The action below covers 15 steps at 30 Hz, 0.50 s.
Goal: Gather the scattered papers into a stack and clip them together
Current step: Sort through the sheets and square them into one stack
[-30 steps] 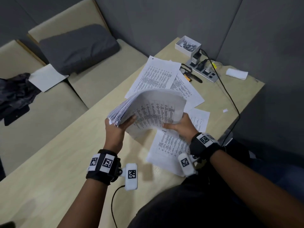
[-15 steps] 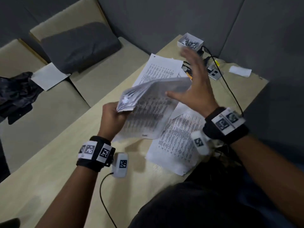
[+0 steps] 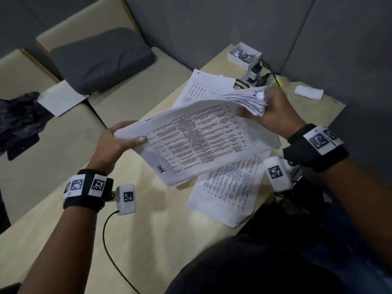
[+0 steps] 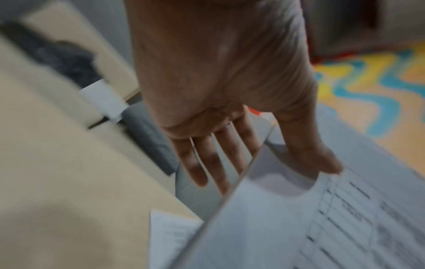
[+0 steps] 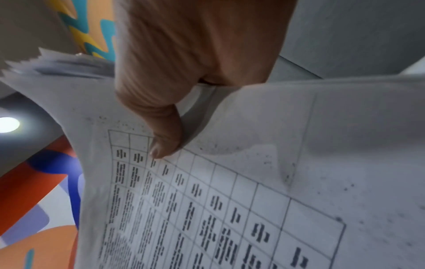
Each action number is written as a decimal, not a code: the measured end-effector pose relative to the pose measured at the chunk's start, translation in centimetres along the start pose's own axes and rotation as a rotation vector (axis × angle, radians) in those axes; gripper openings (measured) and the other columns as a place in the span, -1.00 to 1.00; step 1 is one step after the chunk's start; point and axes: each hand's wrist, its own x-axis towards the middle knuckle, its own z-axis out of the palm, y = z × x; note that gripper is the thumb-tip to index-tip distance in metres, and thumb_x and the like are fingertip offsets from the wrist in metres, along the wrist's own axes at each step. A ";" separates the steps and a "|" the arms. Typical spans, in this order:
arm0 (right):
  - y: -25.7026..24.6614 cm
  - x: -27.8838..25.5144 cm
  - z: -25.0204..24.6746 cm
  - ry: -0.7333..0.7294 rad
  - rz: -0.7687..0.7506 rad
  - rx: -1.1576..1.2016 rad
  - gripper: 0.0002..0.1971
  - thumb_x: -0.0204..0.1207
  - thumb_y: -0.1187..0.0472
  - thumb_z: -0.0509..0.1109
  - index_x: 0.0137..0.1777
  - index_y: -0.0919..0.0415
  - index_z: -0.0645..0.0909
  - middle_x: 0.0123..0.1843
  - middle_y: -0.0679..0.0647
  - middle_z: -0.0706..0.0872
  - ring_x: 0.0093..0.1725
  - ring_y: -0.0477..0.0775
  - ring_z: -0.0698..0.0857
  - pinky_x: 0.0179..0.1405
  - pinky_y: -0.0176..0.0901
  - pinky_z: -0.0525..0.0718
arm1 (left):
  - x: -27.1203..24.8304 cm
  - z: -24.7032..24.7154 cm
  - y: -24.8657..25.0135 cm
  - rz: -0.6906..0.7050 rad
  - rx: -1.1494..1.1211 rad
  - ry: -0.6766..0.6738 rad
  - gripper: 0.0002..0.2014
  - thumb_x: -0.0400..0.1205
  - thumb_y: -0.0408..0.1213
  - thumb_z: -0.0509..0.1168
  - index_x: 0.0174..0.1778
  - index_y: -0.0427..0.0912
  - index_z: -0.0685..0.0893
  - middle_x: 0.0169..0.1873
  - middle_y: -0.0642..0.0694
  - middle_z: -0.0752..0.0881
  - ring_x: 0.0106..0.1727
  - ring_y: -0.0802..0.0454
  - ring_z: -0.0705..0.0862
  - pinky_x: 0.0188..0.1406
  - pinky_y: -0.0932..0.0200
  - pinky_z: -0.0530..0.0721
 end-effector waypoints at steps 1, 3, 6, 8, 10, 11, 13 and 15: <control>0.2 -0.2 -0.2 0.003 -0.012 0.042 -0.64 0.41 0.37 0.58 0.20 0.46 0.70 0.18 0.22 0.78 0.06 0.01 0.78 0.11 -0.15 0.74 | -0.2 0.1 -1.0 -0.009 -0.132 -0.047 -0.38 0.33 -0.20 0.62 0.28 -0.35 0.67 0.22 -0.40 0.71 0.11 -0.10 0.70 0.21 -0.07 0.67; 0.3 -0.6 -0.1 0.009 -0.022 0.085 -0.64 0.41 0.41 0.57 0.21 0.35 0.69 0.17 0.07 0.76 0.05 -0.21 0.74 0.09 -0.36 0.65 | -0.7 1.0 -1.8 0.021 -0.296 -0.096 -0.55 0.49 -0.42 0.44 0.33 -0.31 0.64 0.29 -0.40 0.67 0.21 -0.14 0.70 0.27 -0.05 0.66; 0.4 -0.8 -0.3 0.023 0.017 0.163 -0.66 0.42 0.48 0.54 0.17 0.26 0.67 0.01 -0.30 0.80 0.01 -0.37 0.73 0.08 -0.44 0.62 | -1.1 2.8 -0.6 0.034 -0.346 -0.052 -0.65 0.52 -0.48 0.39 0.22 -0.20 0.71 0.21 -0.21 0.76 0.24 -0.17 0.72 0.29 -0.14 0.65; 0.1 -1.0 -0.5 0.039 0.052 0.206 -0.66 0.42 0.50 0.52 0.07 0.10 0.67 -0.09 -0.46 0.78 0.01 -0.41 0.72 0.10 -0.44 0.63 | -1.2 3.3 0.7 0.071 -0.335 0.012 -0.72 0.51 -0.46 0.43 0.12 -0.16 0.76 0.12 -0.17 0.80 0.17 -0.16 0.75 0.27 -0.14 0.66; 0.2 -1.5 -0.5 0.083 0.098 0.274 -0.61 0.42 0.52 0.50 0.00 -0.01 0.59 -0.15 -0.49 0.78 -0.05 -0.45 0.72 0.05 -0.50 0.63 | -1.3 3.2 1.6 0.094 -0.343 0.089 -0.75 0.48 -0.48 0.46 0.02 -0.11 0.78 0.00 -0.03 0.84 0.05 -0.03 0.77 0.16 0.03 0.70; 0.3 -1.8 -0.4 0.103 0.107 0.304 -0.63 0.42 0.48 0.51 -0.01 -0.01 0.57 -0.18 -0.47 0.78 -0.08 -0.41 0.73 -0.01 -0.53 0.63 | -1.4 3.3 1.9 0.110 -0.337 0.125 -0.76 0.46 -0.46 0.48 0.00 -0.10 0.76 -0.06 0.03 0.84 0.00 0.05 0.78 0.09 0.12 0.71; 0.8 -2.8 0.6 0.103 0.091 0.332 -0.78 0.39 0.26 0.57 -0.03 0.09 0.62 -0.20 -0.29 0.82 -0.14 -0.15 0.77 -0.13 -0.53 0.65 | -1.9 4.1 1.5 0.131 -0.298 0.176 -0.73 0.46 -0.44 0.49 0.02 -0.09 0.73 -0.12 0.14 0.84 -0.05 0.18 0.77 -0.04 0.27 0.71; 2.5 -4.1 2.4 0.142 0.168 0.307 -0.82 0.42 0.30 0.56 -0.26 0.18 0.57 -0.33 -0.14 0.72 -0.36 -0.23 0.69 -0.32 -0.58 0.59 | -2.7 5.7 -0.6 0.096 -0.209 0.196 -0.75 0.49 -0.46 0.49 0.01 -0.07 0.73 -0.16 0.20 0.83 -0.09 0.28 0.76 -0.10 0.31 0.69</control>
